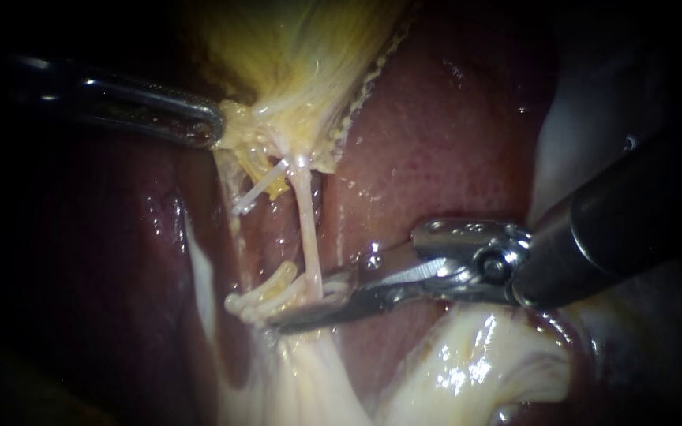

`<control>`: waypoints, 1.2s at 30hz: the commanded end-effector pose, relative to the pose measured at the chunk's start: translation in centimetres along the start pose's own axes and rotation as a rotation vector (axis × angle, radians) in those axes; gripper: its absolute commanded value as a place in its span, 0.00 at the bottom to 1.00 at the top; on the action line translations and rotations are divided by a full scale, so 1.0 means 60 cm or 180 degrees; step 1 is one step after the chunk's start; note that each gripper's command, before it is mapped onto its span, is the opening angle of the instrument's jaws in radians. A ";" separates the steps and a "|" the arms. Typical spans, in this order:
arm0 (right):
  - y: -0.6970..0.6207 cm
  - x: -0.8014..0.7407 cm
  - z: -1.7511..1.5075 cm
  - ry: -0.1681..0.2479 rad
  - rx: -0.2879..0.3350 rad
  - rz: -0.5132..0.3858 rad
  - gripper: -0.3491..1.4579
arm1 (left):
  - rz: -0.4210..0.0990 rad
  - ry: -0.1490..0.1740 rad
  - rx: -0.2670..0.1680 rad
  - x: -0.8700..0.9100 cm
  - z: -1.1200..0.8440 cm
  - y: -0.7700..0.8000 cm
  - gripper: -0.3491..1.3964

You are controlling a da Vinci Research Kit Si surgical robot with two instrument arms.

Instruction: Clipping first clip right tube

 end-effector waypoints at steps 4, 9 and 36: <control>0.0001 0.0000 0.0001 0.0001 -0.0002 -0.0002 0.40 | 0.0001 0.0000 0.0000 0.0000 -0.0001 0.0000 0.00; 0.0012 0.0001 0.0000 0.0125 -0.0060 -0.0081 0.47 | 0.0002 0.0000 0.0001 0.0001 -0.0002 0.0000 0.00; 0.0013 0.0018 -0.0031 0.0546 0.0800 -0.0122 0.47 | 0.0008 0.0002 0.0005 0.0006 -0.0006 0.0001 0.00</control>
